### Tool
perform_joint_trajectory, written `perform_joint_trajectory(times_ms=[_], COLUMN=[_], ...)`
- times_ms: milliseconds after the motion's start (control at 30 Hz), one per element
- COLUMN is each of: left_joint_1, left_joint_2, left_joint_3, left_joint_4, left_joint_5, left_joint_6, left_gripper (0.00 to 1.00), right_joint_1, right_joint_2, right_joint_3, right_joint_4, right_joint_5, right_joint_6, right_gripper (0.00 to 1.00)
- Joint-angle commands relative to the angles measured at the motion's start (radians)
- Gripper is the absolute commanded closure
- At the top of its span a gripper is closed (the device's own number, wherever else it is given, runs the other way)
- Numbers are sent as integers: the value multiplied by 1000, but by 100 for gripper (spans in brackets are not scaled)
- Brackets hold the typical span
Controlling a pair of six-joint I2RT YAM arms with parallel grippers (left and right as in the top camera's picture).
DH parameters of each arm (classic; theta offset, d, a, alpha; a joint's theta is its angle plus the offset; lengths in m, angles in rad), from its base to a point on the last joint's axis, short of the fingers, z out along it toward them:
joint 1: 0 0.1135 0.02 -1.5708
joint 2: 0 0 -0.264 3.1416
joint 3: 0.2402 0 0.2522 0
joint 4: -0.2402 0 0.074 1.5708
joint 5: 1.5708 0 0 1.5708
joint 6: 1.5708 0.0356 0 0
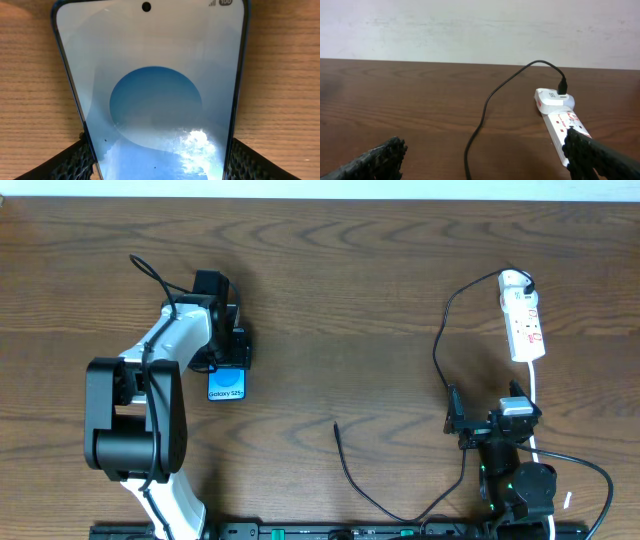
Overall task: Plug charger to phone and switch on socket
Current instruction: 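Lift the phone with the left gripper and swing it rightward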
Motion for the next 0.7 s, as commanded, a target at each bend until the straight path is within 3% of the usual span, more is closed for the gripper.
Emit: perform_joint_trajectory(times_ms=[0,367,667], left_joint_1=[-5,-5,-5], left_joint_2=[-75,-161,-184], left_joint_3=[23,23,23], left_joint_4=[1,-3,29], left_joint_5=[2,26,379], left_joint_6=[3,2,-48], left_gripper=[93,92,93], right_joint_1=[5,5,5], right_joint_2=[-6,-6,-6], right_joint_3=[-2,-2,-2], right_joint_4=[-4,-4,-4], right_joint_5=[-6,-6,-6], right_joint_6=[-12,-12,-12], right_gripper=[1,1,1])
